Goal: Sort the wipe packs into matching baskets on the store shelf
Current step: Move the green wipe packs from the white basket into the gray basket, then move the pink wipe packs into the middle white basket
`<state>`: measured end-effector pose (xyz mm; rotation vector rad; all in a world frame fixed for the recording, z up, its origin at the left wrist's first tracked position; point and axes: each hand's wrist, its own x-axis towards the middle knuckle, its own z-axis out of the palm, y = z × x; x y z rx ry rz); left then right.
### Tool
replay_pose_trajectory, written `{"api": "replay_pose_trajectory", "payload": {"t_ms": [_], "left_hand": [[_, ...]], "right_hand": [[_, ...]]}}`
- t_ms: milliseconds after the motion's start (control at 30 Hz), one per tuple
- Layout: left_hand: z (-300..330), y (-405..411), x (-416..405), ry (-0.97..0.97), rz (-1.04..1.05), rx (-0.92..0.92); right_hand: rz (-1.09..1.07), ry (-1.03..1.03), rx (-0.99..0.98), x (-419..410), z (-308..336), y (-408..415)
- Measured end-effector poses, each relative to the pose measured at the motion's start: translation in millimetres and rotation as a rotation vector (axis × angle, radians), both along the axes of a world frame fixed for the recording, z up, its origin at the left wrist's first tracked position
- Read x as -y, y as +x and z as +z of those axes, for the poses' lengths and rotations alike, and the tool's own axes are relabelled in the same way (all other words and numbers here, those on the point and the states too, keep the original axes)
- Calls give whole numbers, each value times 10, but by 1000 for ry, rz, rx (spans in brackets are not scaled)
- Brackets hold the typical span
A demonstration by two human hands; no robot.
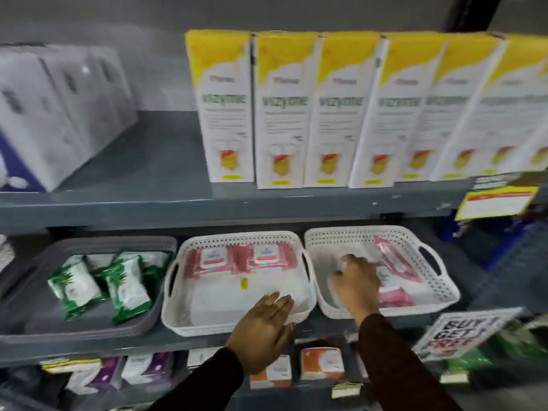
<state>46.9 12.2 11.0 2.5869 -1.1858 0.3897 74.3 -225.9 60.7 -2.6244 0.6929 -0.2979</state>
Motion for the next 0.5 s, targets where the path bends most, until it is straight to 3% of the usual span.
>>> {"api": "replay_pose_trajectory", "payload": {"t_ms": [100, 200, 300, 500], "left_hand": [[-87, -86, 294, 10, 1, -2], [-110, -167, 402, 32, 47, -11], [-61, -226, 347, 51, 107, -2], [-44, -281, -15, 37, 249, -21]], "right_hand": [[-173, 55, -183, 608, -124, -94], [-161, 199, -188, 977, -267, -108], [-145, 199, -199, 1059, -233, -114], [-68, 234, 64, 895, -160, -175]]}}
